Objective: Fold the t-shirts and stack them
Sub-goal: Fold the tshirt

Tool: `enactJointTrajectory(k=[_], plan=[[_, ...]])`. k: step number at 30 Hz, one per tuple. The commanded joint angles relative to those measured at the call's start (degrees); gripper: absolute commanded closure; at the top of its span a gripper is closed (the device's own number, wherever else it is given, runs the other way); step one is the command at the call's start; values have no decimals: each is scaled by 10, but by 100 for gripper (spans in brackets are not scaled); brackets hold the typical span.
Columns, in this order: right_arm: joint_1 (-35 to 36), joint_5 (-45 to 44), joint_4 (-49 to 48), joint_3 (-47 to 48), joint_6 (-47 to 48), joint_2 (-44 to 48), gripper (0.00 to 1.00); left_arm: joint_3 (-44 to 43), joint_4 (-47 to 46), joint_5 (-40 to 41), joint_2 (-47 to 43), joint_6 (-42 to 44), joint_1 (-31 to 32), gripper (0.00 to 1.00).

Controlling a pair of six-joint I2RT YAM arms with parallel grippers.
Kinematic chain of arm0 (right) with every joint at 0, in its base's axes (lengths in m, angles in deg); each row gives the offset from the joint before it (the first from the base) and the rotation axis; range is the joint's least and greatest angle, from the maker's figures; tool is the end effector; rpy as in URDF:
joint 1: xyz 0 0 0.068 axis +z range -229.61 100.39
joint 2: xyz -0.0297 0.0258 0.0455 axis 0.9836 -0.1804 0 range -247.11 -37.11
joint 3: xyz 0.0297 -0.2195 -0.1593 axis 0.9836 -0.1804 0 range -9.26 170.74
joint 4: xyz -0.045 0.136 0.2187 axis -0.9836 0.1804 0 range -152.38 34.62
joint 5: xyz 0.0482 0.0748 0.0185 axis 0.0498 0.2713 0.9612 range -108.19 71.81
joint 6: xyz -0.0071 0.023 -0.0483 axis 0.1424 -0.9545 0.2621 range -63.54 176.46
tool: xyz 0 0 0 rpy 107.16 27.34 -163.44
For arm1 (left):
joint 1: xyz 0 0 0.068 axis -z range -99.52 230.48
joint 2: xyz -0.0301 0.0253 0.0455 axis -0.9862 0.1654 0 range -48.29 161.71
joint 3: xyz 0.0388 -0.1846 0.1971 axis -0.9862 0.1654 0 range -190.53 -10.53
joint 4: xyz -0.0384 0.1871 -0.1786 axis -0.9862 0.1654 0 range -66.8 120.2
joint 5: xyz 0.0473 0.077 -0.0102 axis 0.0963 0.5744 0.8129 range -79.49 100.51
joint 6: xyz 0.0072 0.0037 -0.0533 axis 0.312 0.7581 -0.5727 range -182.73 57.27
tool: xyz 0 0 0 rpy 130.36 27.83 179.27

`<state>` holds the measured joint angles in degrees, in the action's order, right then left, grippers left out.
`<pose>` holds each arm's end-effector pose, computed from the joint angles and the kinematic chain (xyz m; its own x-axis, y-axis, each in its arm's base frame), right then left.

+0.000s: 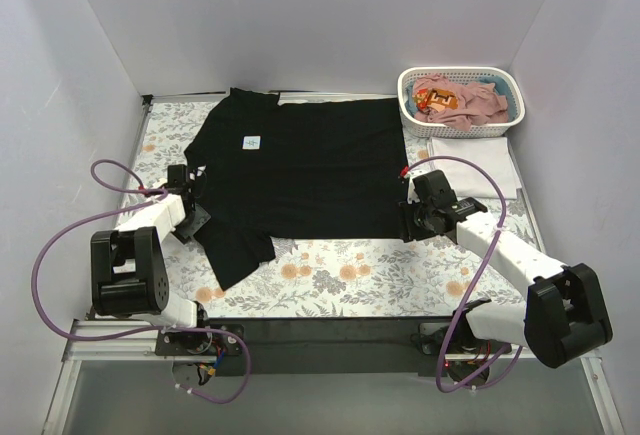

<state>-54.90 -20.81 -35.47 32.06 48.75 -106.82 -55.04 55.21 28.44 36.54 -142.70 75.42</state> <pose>0.2140 0.0966 0.2073 -0.7931 -0.2173 -0.5691 -0.2902 0.9562 0.0392 0.2526 0.0333 0.1608 0.0090 -0.9397 -0.3418 -0.9654 0.0808 -0.2477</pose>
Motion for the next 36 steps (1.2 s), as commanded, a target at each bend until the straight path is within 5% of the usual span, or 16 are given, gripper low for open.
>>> enactJointTrajectory(k=[1, 15, 25, 36], plan=[[-1, 1, -11, -7, -3, 16, 48, -11, -11, 22, 1, 5, -2, 57], [-10, -71, -3, -10, -72, -11, 43, 24, -27, 13, 1, 17, -2, 73], [-20, -83, -18, 9, -102, -49, 44, 21, -28, 8, 4, 21, -1, 100], [-26, -92, -34, 41, -114, -101, 46, 18, -24, 11, -1, 24, 2, 100]])
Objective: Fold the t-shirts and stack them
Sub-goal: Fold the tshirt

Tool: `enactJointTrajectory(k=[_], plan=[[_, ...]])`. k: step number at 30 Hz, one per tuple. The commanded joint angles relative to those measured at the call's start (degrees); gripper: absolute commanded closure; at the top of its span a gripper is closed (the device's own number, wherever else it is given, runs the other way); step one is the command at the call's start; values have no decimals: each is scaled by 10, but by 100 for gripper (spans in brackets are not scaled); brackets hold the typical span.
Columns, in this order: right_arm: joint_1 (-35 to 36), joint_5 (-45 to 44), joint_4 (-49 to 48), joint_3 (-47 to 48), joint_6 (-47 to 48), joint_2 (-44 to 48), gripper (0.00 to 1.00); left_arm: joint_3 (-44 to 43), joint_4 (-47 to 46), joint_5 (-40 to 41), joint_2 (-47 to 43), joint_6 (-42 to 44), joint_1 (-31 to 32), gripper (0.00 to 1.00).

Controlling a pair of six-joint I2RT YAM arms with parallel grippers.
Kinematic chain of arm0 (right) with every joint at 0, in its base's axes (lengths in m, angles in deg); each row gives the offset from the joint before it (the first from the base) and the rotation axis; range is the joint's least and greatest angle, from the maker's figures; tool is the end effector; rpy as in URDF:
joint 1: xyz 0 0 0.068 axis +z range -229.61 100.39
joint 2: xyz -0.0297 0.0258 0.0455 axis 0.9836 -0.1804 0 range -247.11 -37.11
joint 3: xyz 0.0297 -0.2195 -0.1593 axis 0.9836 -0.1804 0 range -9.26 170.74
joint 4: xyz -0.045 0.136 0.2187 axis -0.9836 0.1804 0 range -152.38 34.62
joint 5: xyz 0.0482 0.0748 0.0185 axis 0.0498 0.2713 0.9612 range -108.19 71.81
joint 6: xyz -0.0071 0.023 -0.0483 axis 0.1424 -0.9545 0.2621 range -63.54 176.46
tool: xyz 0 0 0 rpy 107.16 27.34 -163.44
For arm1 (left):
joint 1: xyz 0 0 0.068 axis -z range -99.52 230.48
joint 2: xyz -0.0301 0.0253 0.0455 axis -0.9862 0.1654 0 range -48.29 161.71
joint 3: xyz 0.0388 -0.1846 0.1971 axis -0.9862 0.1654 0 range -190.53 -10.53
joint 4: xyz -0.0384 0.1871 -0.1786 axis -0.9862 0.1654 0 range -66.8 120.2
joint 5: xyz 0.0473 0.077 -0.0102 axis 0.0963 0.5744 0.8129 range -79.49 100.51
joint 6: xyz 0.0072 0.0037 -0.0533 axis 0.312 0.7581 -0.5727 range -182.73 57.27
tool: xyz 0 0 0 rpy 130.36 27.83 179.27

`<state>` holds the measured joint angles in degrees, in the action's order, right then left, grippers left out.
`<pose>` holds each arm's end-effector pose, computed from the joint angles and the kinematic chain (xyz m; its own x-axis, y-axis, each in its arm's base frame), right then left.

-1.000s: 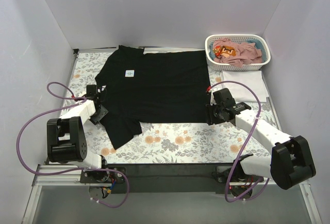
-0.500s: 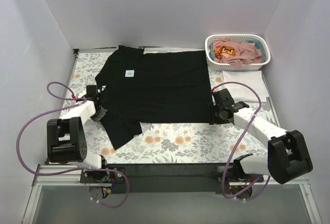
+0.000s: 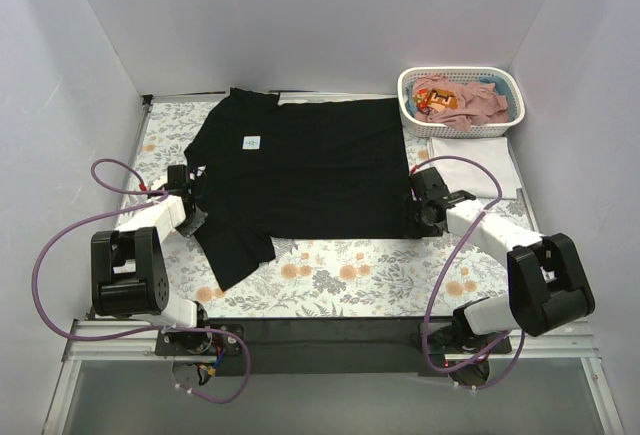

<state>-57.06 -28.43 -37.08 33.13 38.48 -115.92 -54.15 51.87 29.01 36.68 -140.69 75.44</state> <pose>0.2362 0.0912 0.1792 -0.8662 -0.0307 -0.4988 -0.0339 0.9994 -0.0026 0.2552 0.0338 0.1583 -0.0081 -0.9318 -0.3630 -0.9555 0.1143 -0.2719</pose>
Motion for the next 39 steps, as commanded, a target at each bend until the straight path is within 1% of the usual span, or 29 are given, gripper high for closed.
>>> enactJointTrajectory(k=[1, 6, 10, 14, 20, 25, 28, 29, 30, 31, 32, 35, 37, 39], plan=[[-5, -21, -17, 33, -9, -13, 46, 9, 10, 6, -4, 3, 2, 100], [-12, -34, -27, 31, -7, -28, 47, 8, 10, 9, -9, 3, 2, 100], [-15, -19, -38, 16, -3, -42, 47, 7, 10, 9, -9, 2, 2, 100], [-17, -3, -41, -1, -6, -54, 50, 7, 11, 14, -9, 0, 2, 100], [-27, 1, -24, -38, -18, -31, 55, 6, 13, 18, -7, -4, 3, 100], [-30, -7, -9, -46, -12, -25, 60, 4, 18, 21, -2, -6, 2, 100], [-30, -8, -9, -45, 0, -21, 72, 6, 20, 10, -9, -11, 2, 100], [-30, -8, -5, -43, 0, -20, 82, 5, 23, 8, -12, -13, 2, 100], [-30, -7, -3, -42, 1, -16, 87, 5, 28, 8, -23, -17, 2, 100], [-30, -6, 1, -39, 4, -7, 97, 3, 41, 14, -27, -21, 2, 100], [-30, -4, 10, -38, 4, -1, 99, 3, 49, 18, -34, -25, 3, 100], [-34, 18, 25, -36, 8, 23, 99, 6, 86, 47, -63, -47, -1, 100], [-36, 22, 52, -33, 13, 43, 99, 8, 113, 59, -85, -56, -4, 100], [-38, 22, 76, -25, 21, 58, 99, 4, 127, 52, -98, -55, -8, 100]])
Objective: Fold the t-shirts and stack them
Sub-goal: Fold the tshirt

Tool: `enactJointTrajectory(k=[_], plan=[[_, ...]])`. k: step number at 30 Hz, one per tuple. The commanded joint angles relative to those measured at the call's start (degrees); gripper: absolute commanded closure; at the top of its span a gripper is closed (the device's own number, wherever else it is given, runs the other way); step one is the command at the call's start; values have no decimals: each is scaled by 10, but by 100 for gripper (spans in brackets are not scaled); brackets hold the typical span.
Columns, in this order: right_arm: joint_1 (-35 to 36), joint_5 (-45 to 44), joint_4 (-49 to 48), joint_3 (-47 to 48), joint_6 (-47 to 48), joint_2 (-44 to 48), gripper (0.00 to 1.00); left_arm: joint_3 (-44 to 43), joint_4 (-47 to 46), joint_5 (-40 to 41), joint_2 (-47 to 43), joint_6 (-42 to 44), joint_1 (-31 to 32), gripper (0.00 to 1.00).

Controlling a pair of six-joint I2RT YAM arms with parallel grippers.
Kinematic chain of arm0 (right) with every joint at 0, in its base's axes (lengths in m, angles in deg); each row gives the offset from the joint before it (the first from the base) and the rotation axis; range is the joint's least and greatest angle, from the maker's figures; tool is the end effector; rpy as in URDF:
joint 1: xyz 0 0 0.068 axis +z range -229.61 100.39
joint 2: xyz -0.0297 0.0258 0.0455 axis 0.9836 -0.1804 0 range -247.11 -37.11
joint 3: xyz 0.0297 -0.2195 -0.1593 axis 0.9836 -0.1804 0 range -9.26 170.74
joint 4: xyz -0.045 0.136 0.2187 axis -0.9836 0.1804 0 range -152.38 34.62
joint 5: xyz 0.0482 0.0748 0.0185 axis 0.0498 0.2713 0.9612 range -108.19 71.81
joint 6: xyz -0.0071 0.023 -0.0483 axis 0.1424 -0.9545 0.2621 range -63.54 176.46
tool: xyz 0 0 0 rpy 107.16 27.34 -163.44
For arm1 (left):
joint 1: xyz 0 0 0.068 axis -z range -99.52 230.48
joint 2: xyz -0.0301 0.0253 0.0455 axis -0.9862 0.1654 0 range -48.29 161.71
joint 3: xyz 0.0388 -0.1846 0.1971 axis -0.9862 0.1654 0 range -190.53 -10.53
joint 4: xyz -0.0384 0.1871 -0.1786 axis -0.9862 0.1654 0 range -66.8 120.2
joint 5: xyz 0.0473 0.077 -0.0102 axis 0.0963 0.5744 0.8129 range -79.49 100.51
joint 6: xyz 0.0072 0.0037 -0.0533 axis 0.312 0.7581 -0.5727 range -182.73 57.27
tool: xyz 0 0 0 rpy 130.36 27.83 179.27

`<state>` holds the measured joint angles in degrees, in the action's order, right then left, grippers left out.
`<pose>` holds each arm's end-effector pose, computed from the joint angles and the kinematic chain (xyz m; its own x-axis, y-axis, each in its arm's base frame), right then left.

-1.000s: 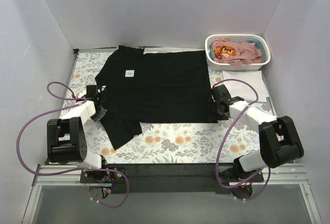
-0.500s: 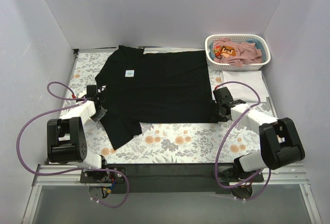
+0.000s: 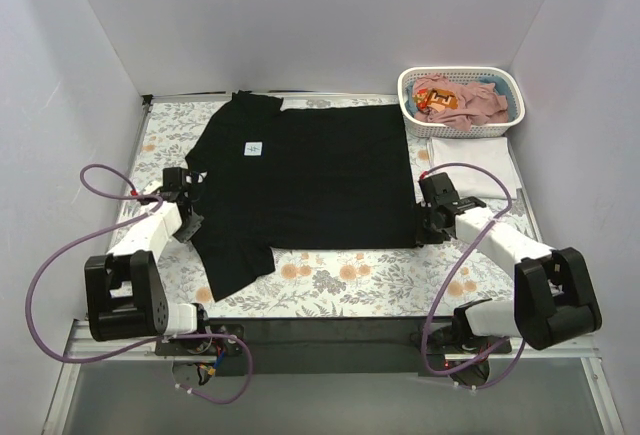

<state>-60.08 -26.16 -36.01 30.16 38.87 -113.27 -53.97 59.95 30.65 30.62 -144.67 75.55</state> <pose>0.2264 0.0750 0.1739 -0.8835 0.0042 -0.4684 -0.0052 0.9998 0.0189 0.2344 0.0325 0.1769 0.0506 -0.9286 -0.3675 -0.9654 0.0488 -0.2563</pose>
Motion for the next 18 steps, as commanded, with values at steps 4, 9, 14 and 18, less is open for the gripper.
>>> enactJointTrajectory(k=[4, 9, 14, 18], plan=[[-12, 15, 83, 23, 26, 59, 99, -13, 70, 20, -55, -8, -9, 100], [-15, 19, 99, 98, 47, 38, 99, -60, 78, 20, -27, 3, -9, 100], [-41, 9, 99, 175, 71, -24, 99, -115, 81, 10, 27, 5, -10, 100], [-49, 16, 96, 231, 69, -72, 99, -161, 77, 8, 73, 10, -9, 100]])
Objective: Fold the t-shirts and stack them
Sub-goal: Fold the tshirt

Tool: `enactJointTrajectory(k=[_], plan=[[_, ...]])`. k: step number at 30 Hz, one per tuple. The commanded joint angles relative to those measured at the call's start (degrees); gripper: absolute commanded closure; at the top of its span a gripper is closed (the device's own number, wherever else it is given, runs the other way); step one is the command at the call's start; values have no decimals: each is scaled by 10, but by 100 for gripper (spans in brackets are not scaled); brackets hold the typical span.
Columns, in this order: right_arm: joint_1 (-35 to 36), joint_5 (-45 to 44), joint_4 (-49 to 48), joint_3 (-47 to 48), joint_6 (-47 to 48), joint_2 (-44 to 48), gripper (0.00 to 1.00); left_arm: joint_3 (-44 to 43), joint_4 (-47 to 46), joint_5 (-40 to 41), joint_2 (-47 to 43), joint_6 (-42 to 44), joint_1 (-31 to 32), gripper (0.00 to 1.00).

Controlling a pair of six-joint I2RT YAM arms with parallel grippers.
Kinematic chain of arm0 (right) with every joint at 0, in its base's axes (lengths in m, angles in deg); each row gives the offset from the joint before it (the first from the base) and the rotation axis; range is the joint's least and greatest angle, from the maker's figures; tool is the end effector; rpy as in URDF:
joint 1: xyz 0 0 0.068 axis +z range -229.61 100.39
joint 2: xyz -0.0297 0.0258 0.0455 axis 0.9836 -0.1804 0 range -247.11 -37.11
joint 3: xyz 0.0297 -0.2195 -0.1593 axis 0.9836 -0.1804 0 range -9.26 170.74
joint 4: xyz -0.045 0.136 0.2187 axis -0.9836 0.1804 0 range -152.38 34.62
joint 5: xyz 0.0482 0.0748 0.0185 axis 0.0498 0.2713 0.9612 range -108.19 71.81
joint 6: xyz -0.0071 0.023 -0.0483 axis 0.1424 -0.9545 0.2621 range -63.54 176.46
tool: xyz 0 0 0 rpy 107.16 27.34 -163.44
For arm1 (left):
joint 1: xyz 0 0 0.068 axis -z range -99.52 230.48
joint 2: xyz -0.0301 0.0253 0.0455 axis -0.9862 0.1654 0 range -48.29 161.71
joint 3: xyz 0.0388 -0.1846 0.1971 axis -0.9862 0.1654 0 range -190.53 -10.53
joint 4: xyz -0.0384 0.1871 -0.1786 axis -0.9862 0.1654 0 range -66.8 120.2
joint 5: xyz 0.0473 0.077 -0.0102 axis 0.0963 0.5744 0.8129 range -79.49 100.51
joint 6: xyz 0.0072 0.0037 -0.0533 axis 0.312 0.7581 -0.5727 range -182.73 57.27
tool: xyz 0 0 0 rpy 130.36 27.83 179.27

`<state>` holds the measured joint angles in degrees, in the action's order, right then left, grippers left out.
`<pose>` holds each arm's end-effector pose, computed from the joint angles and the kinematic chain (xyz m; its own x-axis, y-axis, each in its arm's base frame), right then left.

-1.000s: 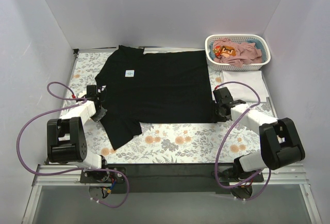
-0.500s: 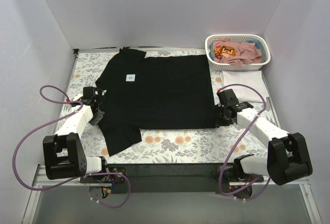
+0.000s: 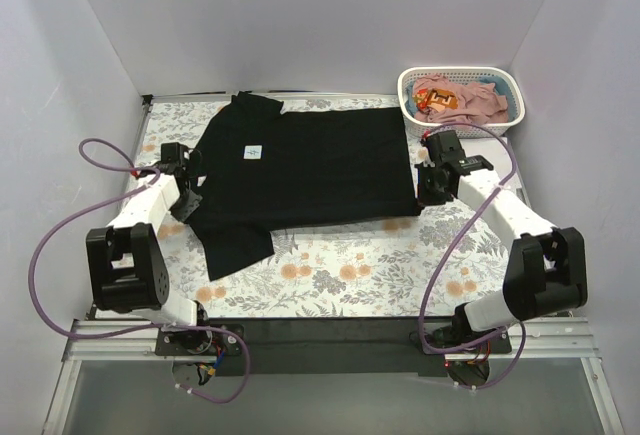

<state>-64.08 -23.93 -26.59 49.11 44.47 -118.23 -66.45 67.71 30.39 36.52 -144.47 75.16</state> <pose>0.2760 0.0729 0.2415 -0.8489 -0.0213 -0.5281 -0.0406 0.9989 0.0251 0.2680 0.0371 0.2075 0.0450 -0.9305 -0.3636 -0.9707 0.0453 -0.2359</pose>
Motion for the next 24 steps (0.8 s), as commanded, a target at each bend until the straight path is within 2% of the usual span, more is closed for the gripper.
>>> enactJointTrajectory(k=[1, 12, 24], plan=[[-10, -8, 2, 52, 14, -43, 99, -47, -1, 9, 34, 10, -6, 100], [-41, -18, -20, 141, 0, -134, 99, -187, -7, -9, 146, 30, -6, 100], [-46, -20, -27, 205, 8, -206, 99, -227, -9, -4, 200, 34, -5, 100]])
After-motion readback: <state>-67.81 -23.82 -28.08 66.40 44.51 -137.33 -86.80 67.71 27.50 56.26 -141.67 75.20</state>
